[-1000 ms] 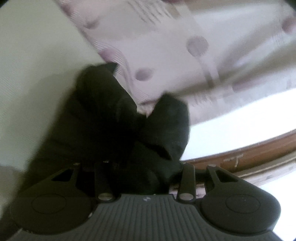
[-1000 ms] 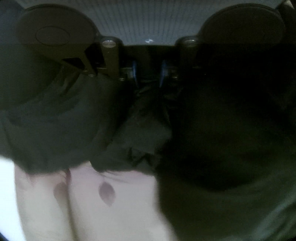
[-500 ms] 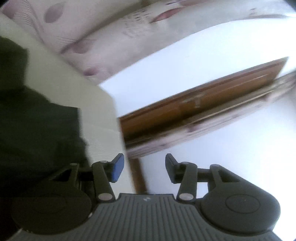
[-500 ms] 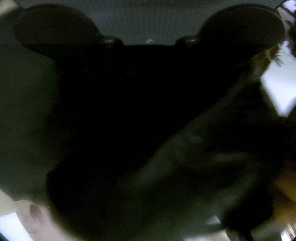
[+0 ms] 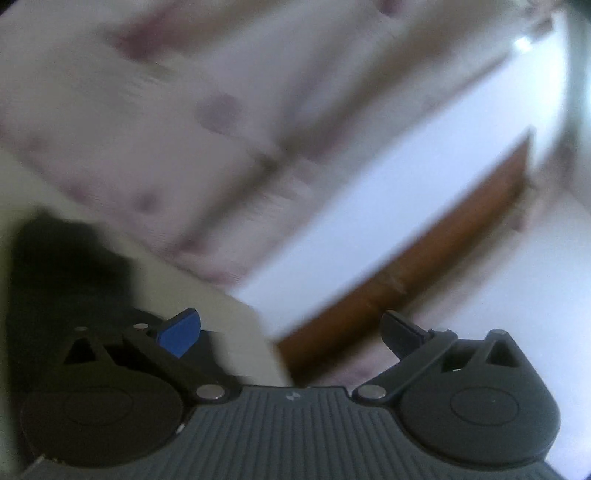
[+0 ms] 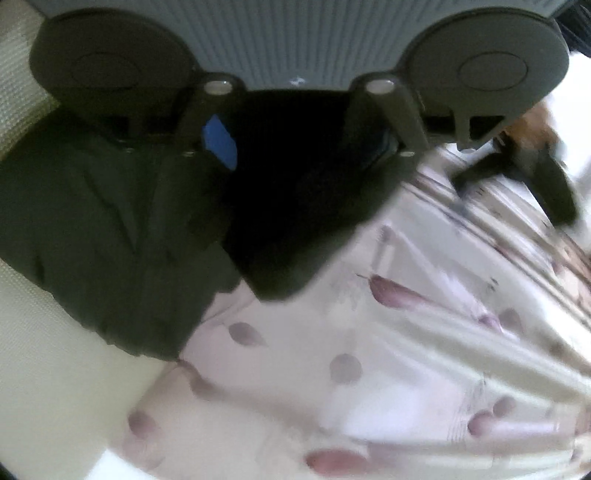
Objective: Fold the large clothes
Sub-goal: 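Grasp the jacket with the right gripper while the left gripper presses the folded side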
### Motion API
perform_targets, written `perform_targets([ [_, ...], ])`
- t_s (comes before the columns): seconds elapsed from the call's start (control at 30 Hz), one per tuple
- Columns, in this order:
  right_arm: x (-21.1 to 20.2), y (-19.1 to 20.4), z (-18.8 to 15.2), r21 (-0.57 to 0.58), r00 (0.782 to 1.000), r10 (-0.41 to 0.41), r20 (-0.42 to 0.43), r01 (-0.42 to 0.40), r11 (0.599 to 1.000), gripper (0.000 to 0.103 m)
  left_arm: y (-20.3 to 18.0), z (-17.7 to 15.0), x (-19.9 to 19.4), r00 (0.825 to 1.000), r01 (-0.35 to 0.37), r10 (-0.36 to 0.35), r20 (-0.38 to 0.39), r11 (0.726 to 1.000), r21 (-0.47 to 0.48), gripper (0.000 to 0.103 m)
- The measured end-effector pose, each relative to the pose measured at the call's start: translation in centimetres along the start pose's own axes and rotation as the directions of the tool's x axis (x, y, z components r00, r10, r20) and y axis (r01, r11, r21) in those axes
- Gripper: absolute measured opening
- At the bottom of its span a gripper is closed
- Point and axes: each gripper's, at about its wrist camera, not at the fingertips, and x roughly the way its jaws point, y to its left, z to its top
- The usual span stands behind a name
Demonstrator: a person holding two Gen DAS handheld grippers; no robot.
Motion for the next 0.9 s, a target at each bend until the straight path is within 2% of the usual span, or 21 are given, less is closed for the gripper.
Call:
perform_targets([
  [0.07, 0.0, 0.8, 0.2, 0.005, 1.000, 0.006, 0.003, -0.007, 1.000, 0.076, 4.0, -1.4, -2.2, 0.995, -0.070, 0.073, 0.066, 0.996, -0.054, 0.102],
  [0.13, 1.3, 2.4, 1.3, -0.029, 1.000, -0.003, -0.012, 0.003, 1.000, 0.078, 7.8, -3.1, -2.7, 0.994, -0.091, 0.099, 0.048, 0.985, -0.147, 0.101],
  [0.2, 2.0, 4.0, 1.7, -0.060, 0.998, -0.051, -0.036, 0.049, 0.997, 0.081, 10.2, -4.3, -3.2, 0.998, -0.044, 0.051, 0.026, 0.974, -0.223, 0.101],
  [0.27, 3.1, 4.5, 2.5, -0.059, 0.996, -0.070, -0.062, 0.067, 0.996, 0.081, 10.7, -6.2, -2.2, 1.000, 0.013, -0.015, -0.005, 0.970, -0.242, 0.101],
  [0.47, 5.3, 4.3, 5.7, 0.002, 0.987, -0.103, -0.123, 0.104, 0.995, 0.083, 7.0, -11.3, 2.9, 0.986, 0.124, -0.129, -0.105, 0.991, -0.057, 0.102],
  [0.57, 6.0, 4.0, 7.1, 0.016, 0.978, -0.112, -0.178, 0.116, 0.993, 0.084, 5.8, -13.9, 5.4, 0.979, 0.130, -0.119, -0.165, 0.990, 0.057, 0.102],
  [0.63, 7.0, 4.2, 7.8, -0.016, 0.963, -0.155, -0.221, 0.155, 0.988, 0.084, 5.6, -15.3, 6.0, 0.980, 0.140, -0.124, -0.155, 0.985, 0.098, 0.102],
  [0.67, 7.3, 4.6, 8.1, -0.067, 0.951, -0.205, -0.231, 0.194, 0.979, 0.084, 5.6, -15.9, 6.0, 0.982, 0.137, -0.119, -0.148, 0.983, 0.121, 0.102],
  [0.7, 7.2, 5.4, 8.5, -0.162, 0.932, -0.306, -0.196, 0.277, 0.947, 0.084, 5.7, -16.4, 5.8, 0.984, 0.130, -0.110, -0.142, 0.981, 0.144, 0.102],
  [0.73, 6.9, 6.8, 9.1, -0.292, 0.885, -0.459, -0.073, 0.421, 0.858, 0.084, 5.8, -16.9, 5.3, 0.986, 0.126, -0.106, -0.132, 0.979, 0.161, 0.102],
  [0.77, 6.6, 8.1, 9.6, -0.370, 0.854, -0.520, 0.034, 0.494, 0.787, 0.084, 5.8, -17.3, 5.2, 0.988, 0.122, -0.102, -0.116, 0.976, 0.180, 0.103],
  [0.8, 6.2, 9.3, 10.0, -0.421, 0.856, -0.509, 0.092, 0.497, 0.759, 0.084, 5.8, -17.6, 5.4, 0.989, 0.117, -0.098, -0.107, 0.974, 0.194, 0.103],
  [0.83, 5.8, 10.3, 10.6, -0.430, 0.904, -0.423, 0.062, 0.407, 0.806, 0.084, 5.7, -17.9, 5.3, 0.990, 0.115, -0.096, -0.100, 0.972, 0.205, 0.103],
  [0.87, 6.1, 10.8, 10.9, -0.412, 0.944, -0.330, -0.013, 0.296, 0.862, 0.083, 5.7, -18.0, 5.2, 0.991, 0.114, -0.096, -0.095, 0.971, 0.212, 0.103],
  [0.9, 6.8, 11.4, 10.8, -0.410, 0.955, -0.290, -0.065, 0.240, 0.880, 0.083, 5.6, -18.2, 4.8, 0.991, 0.114, -0.097, -0.089, 0.970, 0.216, 0.103],
])
